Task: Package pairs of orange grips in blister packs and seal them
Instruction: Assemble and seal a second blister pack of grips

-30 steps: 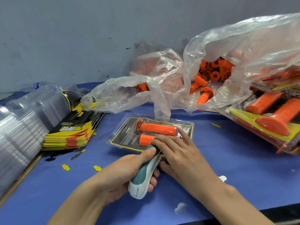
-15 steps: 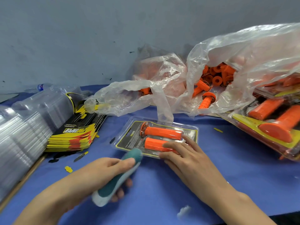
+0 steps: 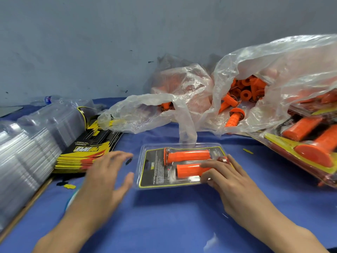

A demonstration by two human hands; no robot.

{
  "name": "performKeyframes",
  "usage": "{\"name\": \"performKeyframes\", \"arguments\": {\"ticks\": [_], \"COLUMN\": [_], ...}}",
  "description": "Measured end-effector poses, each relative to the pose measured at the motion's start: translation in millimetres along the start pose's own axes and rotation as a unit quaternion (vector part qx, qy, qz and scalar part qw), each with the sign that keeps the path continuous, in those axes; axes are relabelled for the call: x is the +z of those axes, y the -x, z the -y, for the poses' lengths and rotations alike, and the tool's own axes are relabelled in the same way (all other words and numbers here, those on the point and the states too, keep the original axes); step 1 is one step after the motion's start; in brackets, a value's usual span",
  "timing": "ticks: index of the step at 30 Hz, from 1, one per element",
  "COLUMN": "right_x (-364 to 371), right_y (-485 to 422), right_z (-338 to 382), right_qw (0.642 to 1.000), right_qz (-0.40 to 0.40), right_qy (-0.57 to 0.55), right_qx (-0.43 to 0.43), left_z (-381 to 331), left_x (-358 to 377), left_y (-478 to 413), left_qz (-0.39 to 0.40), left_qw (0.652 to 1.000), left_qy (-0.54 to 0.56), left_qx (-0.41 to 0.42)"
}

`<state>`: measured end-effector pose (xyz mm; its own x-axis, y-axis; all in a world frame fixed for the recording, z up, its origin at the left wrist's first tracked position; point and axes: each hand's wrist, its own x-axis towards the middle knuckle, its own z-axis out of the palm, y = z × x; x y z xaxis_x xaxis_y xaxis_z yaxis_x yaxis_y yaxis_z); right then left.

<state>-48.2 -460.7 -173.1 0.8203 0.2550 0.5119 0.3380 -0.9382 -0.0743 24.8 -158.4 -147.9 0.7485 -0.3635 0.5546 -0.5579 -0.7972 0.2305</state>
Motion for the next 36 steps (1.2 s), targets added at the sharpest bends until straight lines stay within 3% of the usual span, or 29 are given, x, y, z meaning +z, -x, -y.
{"name": "performKeyframes", "arguments": {"ticks": [2,4,7,11,15,24,26,28,29,32,36], "right_x": [-3,-6,-9,-5,4,1,1,-3,-6,-11,-20], "right_y": [1,3,6,-1,-8,-7,-6,-6,-6,-10,-17], "right_z": [-6,-12,-10,12,29,16,9,-1,-5,-7,-11], "right_qw": [1.000,1.000,1.000,0.999,0.994,0.992,0.996,0.989,0.975,0.882,0.762], "right_qz": [0.004,0.002,0.002,-0.053,-0.102,-0.045,-0.027,-0.029,-0.019,0.038,0.109], "right_qy": [-0.012,-0.024,-0.017,-0.004,-0.027,-0.109,-0.081,-0.109,-0.164,-0.381,-0.521], "right_qx": [0.009,0.015,0.012,0.006,0.006,-0.043,-0.009,0.092,0.148,0.275,0.369], "left_z": [-18,-28,-37,-41,-43,-10,-15,-26,-32,-53,-68], "left_x": [6,19,36,41,40,23,22,23,25,31,37], "left_y": [3,5,4,0,5,-2,-1,3,6,12,16], "left_qz": [0.059,0.088,0.055,-0.037,-0.060,-0.051,-0.060,-0.073,-0.078,-0.084,-0.089], "left_qw": [0.991,0.983,0.975,0.964,0.955,0.968,0.964,0.957,0.954,0.950,0.945], "left_qy": [0.065,0.025,-0.047,-0.020,0.018,-0.037,-0.039,-0.044,-0.050,-0.064,-0.039], "left_qx": [0.099,0.160,0.212,0.261,0.289,0.243,0.257,0.276,0.284,0.294,0.313]}}
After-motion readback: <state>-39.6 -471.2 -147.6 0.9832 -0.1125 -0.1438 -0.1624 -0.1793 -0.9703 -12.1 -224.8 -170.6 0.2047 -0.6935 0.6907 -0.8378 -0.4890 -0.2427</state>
